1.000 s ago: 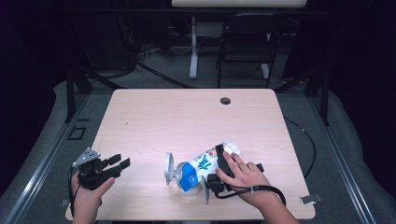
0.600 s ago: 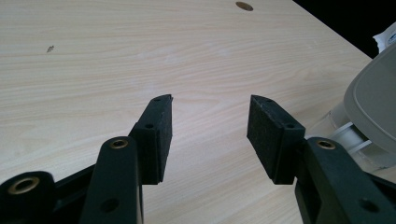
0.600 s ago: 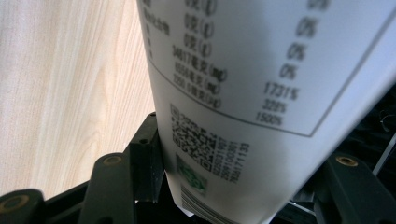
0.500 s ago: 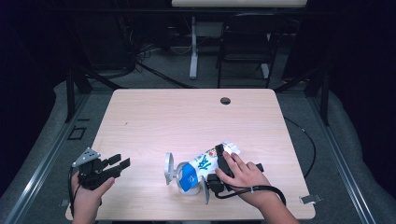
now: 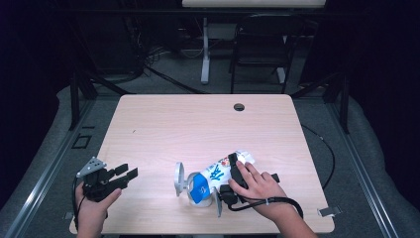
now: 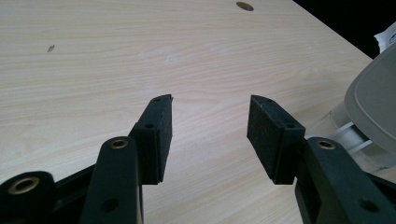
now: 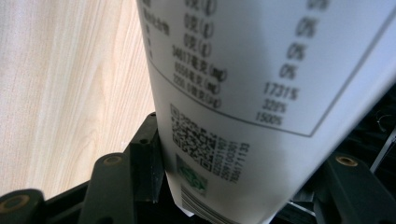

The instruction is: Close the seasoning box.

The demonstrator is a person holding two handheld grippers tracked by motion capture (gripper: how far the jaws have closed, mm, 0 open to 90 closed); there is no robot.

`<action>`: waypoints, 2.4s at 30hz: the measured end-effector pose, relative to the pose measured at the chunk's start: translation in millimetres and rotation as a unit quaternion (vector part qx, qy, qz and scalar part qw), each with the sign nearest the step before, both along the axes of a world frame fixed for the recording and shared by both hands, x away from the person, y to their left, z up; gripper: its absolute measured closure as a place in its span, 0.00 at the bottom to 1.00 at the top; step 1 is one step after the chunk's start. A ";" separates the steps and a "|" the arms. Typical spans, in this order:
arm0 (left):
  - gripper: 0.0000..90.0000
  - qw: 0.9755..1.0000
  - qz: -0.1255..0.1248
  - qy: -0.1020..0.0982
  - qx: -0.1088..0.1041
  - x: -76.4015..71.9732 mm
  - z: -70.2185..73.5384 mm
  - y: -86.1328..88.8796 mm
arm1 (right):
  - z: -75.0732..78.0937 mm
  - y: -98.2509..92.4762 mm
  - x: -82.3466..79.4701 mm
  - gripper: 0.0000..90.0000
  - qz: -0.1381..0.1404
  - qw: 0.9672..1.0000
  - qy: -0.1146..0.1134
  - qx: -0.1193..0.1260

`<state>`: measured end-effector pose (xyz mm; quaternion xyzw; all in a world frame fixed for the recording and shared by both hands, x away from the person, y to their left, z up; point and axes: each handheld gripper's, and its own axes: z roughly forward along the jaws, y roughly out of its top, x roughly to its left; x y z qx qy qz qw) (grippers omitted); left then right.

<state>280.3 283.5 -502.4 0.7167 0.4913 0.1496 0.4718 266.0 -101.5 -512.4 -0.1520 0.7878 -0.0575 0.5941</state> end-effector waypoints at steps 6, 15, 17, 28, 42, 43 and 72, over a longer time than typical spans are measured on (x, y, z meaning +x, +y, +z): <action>0.56 1.000 0.000 0.000 0.000 -0.1 0.1 -0.1 | 0.2 0.0 -0.1 0.47 0.001 1.000 -0.001 0.000; 0.56 1.000 0.000 0.000 0.000 -0.1 0.3 -0.1 | 0.5 0.7 -0.3 0.47 -0.004 1.000 -0.002 -0.005; 0.56 1.000 0.000 0.000 0.000 -0.2 0.3 -0.2 | 1.3 1.2 -0.8 0.47 -0.006 1.000 -0.003 -0.009; 0.56 1.000 0.000 0.000 0.000 -0.3 0.3 0.0 | 0.7 0.7 -0.4 0.48 0.000 1.000 -0.004 -0.008; 0.56 1.000 0.003 -0.003 -0.003 -0.6 0.2 0.7 | 1.1 0.8 -0.7 0.48 0.000 1.000 -0.005 -0.010; 0.56 1.000 0.003 -0.003 -0.004 -0.6 0.2 0.8 | 1.2 0.8 -0.6 0.48 0.000 1.000 -0.005 -0.010; 0.56 1.000 0.003 0.001 -0.002 -0.2 -1.2 1.4 | 1.2 1.0 -1.2 0.48 0.002 1.000 -0.006 -0.016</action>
